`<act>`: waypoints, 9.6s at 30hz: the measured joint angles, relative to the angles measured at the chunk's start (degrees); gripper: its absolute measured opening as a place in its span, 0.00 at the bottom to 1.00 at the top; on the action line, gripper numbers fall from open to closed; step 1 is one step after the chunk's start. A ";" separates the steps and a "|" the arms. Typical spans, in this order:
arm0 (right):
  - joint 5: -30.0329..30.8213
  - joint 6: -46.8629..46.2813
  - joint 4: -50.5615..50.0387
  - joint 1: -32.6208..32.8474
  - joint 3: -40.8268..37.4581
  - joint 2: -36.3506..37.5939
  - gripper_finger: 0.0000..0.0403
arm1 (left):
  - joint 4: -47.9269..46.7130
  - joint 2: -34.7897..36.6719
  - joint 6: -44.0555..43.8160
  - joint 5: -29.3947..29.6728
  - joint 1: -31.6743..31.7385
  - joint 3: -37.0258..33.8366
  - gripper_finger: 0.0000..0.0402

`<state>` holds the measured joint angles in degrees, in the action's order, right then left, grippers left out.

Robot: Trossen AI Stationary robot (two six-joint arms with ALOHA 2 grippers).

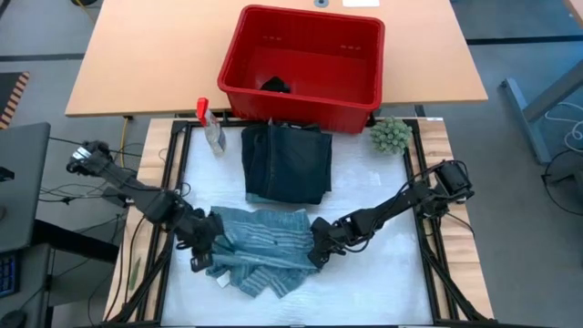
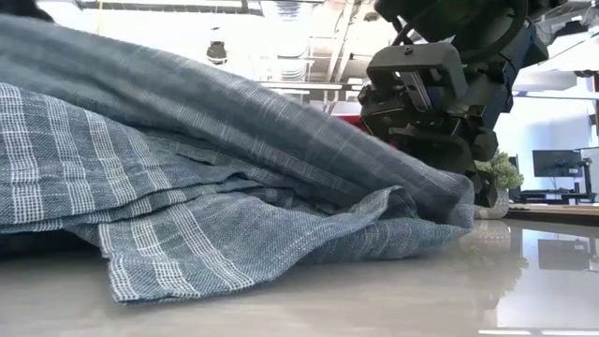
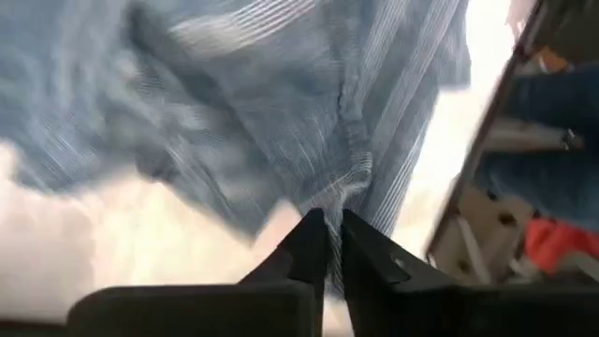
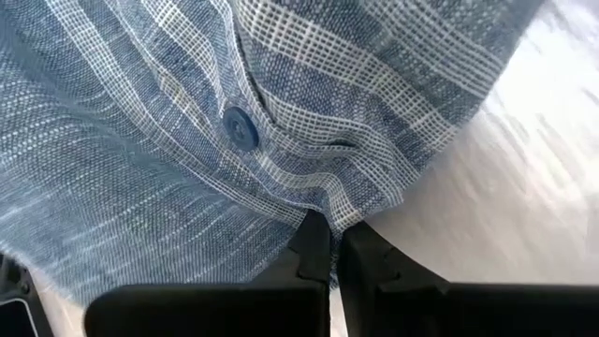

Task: Fold Laundry from Bin
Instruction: Fold the blue long sleeve on the table

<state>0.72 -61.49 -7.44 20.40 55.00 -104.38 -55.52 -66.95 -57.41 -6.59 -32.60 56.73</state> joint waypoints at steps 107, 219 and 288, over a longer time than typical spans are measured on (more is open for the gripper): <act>6.38 16.50 1.58 -8.22 8.24 7.24 0.47 | 52.78 -12.86 8.55 25.76 1.94 -17.12 0.08; -16.52 29.46 -49.95 -2.95 59.67 -12.12 0.10 | 73.76 -18.75 1.29 16.48 -1.10 -27.39 0.00; -11.05 42.09 -65.46 -4.31 59.67 -4.57 0.11 | 30.33 -23.18 55.35 2.34 20.20 22.82 0.53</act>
<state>-10.33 -19.40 -72.90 16.10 114.67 -108.95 -25.19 -90.12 -2.06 -4.25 -12.40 79.55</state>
